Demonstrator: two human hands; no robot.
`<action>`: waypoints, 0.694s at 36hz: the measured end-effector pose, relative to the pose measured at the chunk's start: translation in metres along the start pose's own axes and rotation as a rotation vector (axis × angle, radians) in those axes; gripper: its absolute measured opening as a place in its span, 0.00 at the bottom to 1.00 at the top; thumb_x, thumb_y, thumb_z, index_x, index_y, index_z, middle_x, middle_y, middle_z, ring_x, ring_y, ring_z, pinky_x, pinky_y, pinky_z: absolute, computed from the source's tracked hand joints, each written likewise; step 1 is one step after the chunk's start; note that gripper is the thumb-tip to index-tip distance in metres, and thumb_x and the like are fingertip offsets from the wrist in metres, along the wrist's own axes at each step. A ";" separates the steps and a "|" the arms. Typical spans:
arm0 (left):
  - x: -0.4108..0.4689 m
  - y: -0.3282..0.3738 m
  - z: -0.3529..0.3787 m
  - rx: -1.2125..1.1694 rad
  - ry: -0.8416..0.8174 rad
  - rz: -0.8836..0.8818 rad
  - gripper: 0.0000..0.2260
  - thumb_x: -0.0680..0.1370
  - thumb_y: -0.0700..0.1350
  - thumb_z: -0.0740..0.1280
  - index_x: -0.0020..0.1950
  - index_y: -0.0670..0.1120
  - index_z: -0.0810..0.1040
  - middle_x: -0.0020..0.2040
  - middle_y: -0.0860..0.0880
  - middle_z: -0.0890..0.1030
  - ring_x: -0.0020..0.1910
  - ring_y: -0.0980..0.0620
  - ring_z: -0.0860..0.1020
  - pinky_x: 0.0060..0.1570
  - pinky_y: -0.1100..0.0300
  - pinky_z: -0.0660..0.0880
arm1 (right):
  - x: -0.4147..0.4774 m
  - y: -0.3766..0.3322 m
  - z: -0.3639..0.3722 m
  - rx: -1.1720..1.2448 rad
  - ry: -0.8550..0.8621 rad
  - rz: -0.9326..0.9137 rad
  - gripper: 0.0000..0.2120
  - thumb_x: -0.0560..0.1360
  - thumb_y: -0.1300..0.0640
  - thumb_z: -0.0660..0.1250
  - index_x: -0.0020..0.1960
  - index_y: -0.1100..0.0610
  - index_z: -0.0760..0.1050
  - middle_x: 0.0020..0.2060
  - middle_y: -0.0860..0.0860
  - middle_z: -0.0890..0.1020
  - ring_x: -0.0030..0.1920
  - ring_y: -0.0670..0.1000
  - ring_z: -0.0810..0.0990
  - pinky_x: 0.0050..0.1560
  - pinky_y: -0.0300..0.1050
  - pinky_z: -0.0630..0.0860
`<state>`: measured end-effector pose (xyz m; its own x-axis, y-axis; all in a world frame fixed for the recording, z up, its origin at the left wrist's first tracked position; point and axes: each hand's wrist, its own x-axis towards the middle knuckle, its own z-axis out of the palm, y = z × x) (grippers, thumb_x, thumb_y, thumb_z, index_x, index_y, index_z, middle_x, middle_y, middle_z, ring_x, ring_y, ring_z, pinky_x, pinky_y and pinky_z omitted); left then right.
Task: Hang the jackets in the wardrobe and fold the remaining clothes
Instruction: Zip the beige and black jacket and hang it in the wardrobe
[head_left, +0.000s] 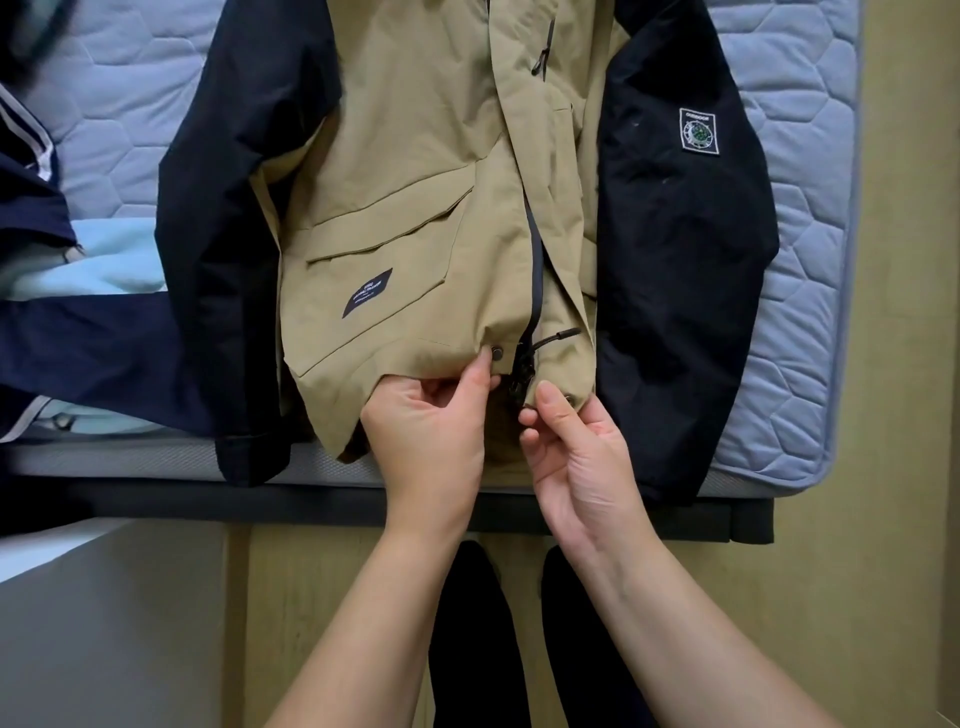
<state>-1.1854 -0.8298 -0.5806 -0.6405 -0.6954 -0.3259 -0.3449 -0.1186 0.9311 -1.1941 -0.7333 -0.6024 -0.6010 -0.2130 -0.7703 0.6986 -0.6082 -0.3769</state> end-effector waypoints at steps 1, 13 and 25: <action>-0.001 0.000 0.001 -0.032 0.007 -0.025 0.08 0.74 0.36 0.71 0.39 0.48 0.82 0.36 0.53 0.84 0.38 0.53 0.84 0.43 0.57 0.80 | 0.000 0.001 0.001 0.006 0.014 -0.004 0.07 0.66 0.61 0.71 0.44 0.56 0.82 0.36 0.50 0.82 0.32 0.44 0.80 0.30 0.34 0.77; -0.003 -0.004 0.006 -0.164 0.062 -0.189 0.09 0.74 0.35 0.70 0.39 0.47 0.82 0.37 0.51 0.84 0.37 0.54 0.83 0.41 0.58 0.80 | -0.002 -0.002 -0.002 -0.052 0.005 -0.022 0.06 0.66 0.60 0.72 0.44 0.54 0.82 0.36 0.50 0.82 0.33 0.44 0.79 0.31 0.34 0.76; -0.002 0.006 0.008 -0.152 0.125 -0.133 0.08 0.74 0.35 0.70 0.39 0.46 0.79 0.36 0.52 0.84 0.37 0.53 0.84 0.42 0.57 0.81 | -0.003 0.000 0.004 -0.041 -0.013 -0.010 0.05 0.66 0.61 0.70 0.42 0.55 0.82 0.34 0.50 0.81 0.31 0.44 0.79 0.31 0.34 0.76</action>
<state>-1.1914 -0.8234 -0.5759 -0.5029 -0.7477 -0.4335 -0.3071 -0.3143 0.8983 -1.1940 -0.7355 -0.5983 -0.6124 -0.2171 -0.7601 0.7078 -0.5788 -0.4050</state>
